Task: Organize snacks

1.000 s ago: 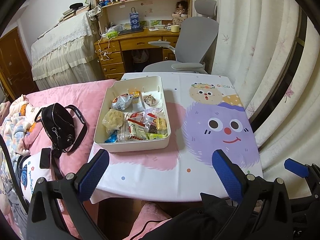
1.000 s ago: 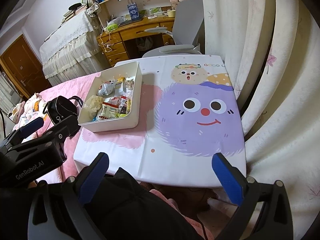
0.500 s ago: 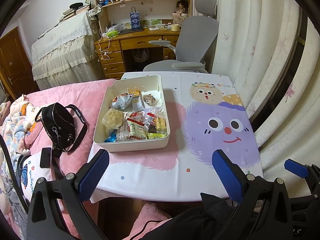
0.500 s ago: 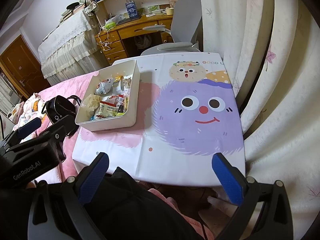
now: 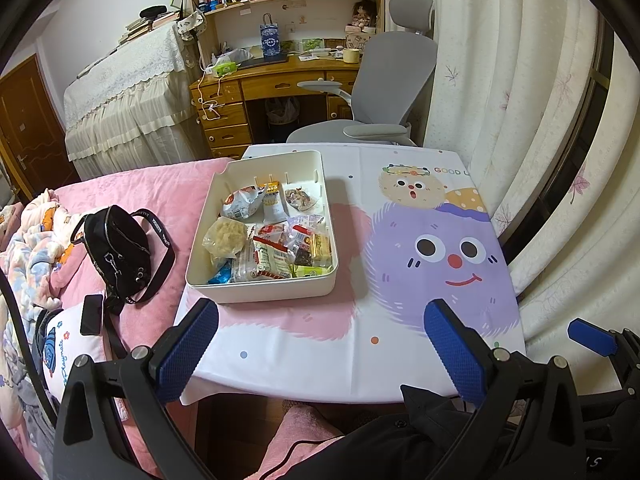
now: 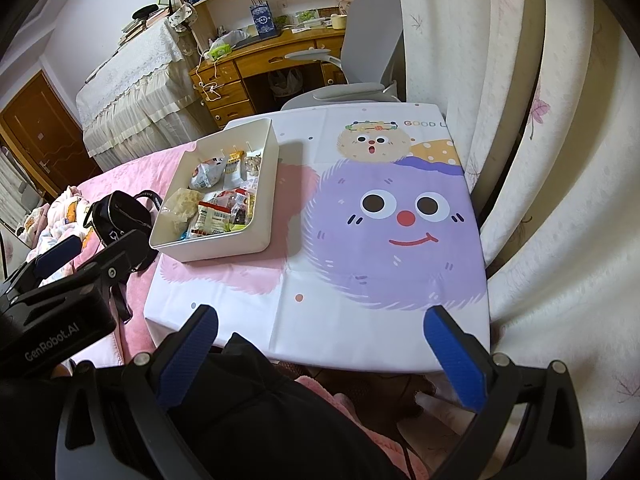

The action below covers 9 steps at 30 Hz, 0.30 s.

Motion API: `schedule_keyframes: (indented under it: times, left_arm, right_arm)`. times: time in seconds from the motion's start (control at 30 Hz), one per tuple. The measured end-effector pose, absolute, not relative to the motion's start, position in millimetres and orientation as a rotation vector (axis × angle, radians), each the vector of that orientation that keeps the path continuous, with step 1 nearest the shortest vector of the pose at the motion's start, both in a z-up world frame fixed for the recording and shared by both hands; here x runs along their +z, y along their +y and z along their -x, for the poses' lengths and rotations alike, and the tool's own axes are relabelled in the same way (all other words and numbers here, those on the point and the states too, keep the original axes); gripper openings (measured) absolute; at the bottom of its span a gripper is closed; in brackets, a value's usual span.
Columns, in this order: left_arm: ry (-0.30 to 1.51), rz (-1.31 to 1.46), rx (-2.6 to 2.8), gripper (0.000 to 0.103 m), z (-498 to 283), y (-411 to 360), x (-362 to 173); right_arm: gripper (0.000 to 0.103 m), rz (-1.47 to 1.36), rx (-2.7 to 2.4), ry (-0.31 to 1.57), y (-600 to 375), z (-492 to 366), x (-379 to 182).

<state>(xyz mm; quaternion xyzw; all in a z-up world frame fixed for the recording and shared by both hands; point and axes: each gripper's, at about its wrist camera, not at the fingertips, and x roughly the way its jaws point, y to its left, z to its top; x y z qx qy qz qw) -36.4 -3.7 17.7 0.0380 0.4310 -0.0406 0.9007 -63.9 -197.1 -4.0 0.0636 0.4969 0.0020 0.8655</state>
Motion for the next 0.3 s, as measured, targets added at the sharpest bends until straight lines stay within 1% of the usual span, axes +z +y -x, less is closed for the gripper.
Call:
schedule_keyframes:
  times: [0.3]
  left_arm:
    - [0.888, -0.082, -0.083, 0.102, 35.8, -5.5, 17.1]
  right_arm:
    - [0.103, -0.138, 0.004, 1.039, -198.9, 63.3, -6.4]
